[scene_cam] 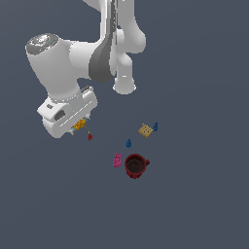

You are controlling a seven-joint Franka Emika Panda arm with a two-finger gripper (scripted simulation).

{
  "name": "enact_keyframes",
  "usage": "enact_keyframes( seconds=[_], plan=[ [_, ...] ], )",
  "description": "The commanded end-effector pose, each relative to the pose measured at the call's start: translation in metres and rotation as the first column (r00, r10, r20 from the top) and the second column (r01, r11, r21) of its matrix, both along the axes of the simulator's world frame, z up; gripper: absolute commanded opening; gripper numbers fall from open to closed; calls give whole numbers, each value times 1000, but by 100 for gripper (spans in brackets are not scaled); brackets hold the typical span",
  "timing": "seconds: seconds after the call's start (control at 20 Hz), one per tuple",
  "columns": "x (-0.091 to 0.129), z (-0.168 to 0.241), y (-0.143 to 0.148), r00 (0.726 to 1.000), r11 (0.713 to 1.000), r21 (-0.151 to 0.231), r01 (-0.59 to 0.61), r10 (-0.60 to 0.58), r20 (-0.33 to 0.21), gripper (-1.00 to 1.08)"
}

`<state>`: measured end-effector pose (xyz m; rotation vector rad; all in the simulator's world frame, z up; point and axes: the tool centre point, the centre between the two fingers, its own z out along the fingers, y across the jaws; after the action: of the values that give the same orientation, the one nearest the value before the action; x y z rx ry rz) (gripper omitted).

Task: Pick up a designated object from a clutter of objects.

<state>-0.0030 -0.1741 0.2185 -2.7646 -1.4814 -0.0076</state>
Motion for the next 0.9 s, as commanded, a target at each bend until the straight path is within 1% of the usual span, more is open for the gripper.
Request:
enact_keyframes(
  seconds=[0.0, 0.4, 0.85],
  plan=[
    [11, 22, -6, 1000, 1000, 0, 0, 0, 0, -100],
    [41, 81, -23, 1000, 1000, -2, 2, -2, -1, -100],
    [70, 133, -38, 1000, 1000, -5, 5, -5, -2, -100]
  ],
)
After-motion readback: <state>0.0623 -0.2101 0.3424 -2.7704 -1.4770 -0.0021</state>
